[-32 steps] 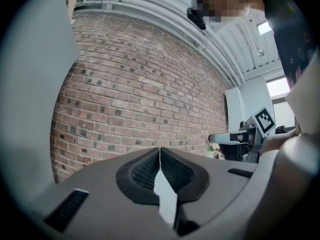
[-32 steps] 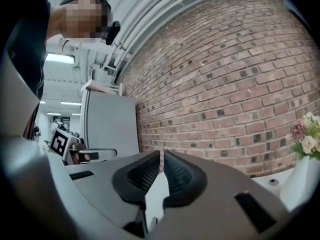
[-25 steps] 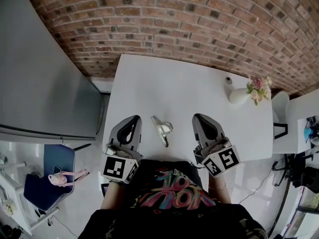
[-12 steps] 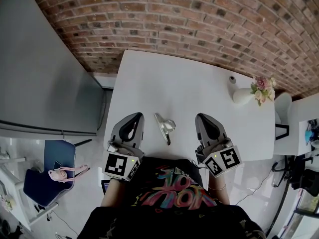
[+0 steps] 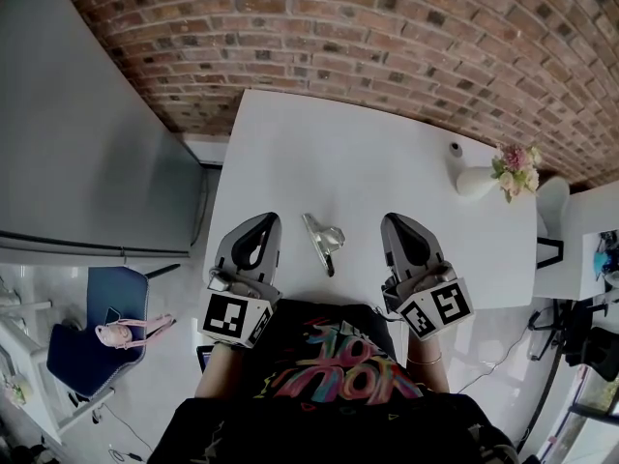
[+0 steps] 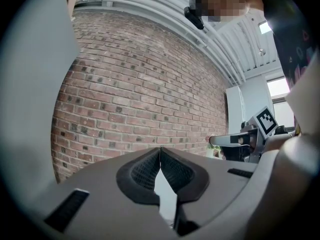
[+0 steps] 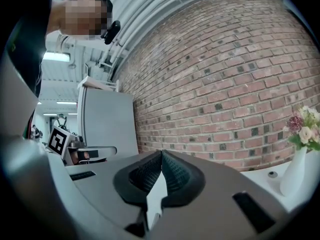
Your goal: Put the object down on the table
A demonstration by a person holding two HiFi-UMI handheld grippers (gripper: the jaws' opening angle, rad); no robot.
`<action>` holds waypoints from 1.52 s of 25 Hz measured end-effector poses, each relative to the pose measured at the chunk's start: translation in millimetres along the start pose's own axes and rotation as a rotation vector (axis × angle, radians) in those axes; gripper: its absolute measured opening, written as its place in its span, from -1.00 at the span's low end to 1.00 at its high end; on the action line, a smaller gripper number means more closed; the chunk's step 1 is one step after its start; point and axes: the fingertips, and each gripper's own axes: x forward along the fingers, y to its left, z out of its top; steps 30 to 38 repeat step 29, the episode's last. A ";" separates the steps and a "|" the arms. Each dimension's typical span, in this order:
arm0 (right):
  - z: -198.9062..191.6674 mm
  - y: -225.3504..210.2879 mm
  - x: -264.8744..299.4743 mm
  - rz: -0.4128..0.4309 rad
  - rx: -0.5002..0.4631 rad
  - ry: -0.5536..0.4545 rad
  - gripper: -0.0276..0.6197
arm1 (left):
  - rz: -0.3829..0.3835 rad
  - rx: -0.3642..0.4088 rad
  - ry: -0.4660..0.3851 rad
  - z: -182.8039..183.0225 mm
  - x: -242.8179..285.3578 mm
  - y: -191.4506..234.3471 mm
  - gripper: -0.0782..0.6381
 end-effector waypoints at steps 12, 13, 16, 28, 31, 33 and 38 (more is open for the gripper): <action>-5.5 1.5 2.8 0.016 0.002 0.020 -0.86 | 0.012 0.004 0.008 -4.0 -1.1 2.4 -0.71; -5.6 2.1 2.8 0.016 0.001 0.021 -0.86 | 0.011 0.009 0.006 -3.4 -1.2 3.2 -0.71; -6.0 3.1 2.8 0.017 0.003 0.022 -0.86 | 0.016 0.016 0.004 -1.2 -1.7 7.5 -0.71; -10.2 9.3 1.9 0.025 -0.003 0.040 -0.86 | 0.000 0.048 0.009 0.9 -4.0 12.1 -0.71; -10.6 9.6 1.4 0.024 -0.004 0.040 -0.86 | 0.001 0.047 0.012 0.1 -4.5 12.3 -0.71; -10.6 9.6 1.4 0.024 -0.004 0.040 -0.86 | 0.001 0.047 0.012 0.1 -4.5 12.3 -0.71; -10.6 9.6 1.4 0.024 -0.004 0.040 -0.86 | 0.001 0.047 0.012 0.1 -4.5 12.3 -0.71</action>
